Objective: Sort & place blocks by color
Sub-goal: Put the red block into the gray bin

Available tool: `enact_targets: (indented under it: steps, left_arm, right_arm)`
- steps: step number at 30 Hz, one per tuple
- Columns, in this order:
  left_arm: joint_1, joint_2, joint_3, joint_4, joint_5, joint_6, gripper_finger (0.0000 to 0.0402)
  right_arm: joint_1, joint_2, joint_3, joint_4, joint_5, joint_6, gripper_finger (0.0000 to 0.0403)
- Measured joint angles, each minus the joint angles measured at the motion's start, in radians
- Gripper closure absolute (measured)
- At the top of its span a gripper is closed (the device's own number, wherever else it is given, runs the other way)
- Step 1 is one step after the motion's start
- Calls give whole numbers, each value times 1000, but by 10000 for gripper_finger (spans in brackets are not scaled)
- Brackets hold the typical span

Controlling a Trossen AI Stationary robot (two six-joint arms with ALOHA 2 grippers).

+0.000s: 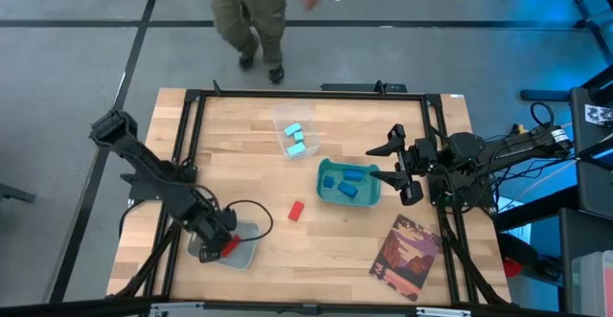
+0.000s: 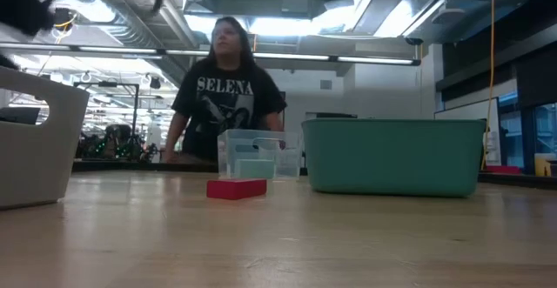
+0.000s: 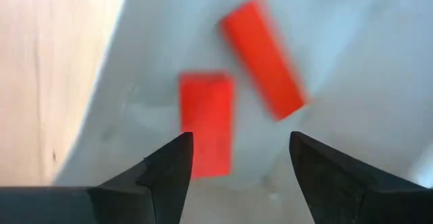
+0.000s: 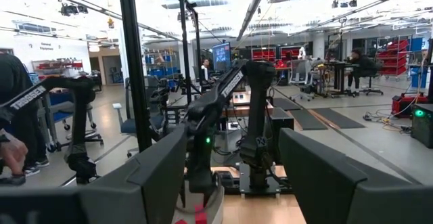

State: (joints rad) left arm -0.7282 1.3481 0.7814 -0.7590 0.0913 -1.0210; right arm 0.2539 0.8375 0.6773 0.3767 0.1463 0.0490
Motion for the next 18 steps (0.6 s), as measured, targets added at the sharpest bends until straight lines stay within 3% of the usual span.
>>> enact_targets:
  steps: [7,14,18]
  left_arm:
    - [18,-183,112,7,-164,54,168]
    - [64,-356,206,18,-619,92,168]
    - [153,-376,202,22,-673,188,168]
  right_arm:
    - [0,0,0,1,0,-1,162]
    - [0,0,0,8,1,-2,162]
    - [0,0,0,8,33,0,162]
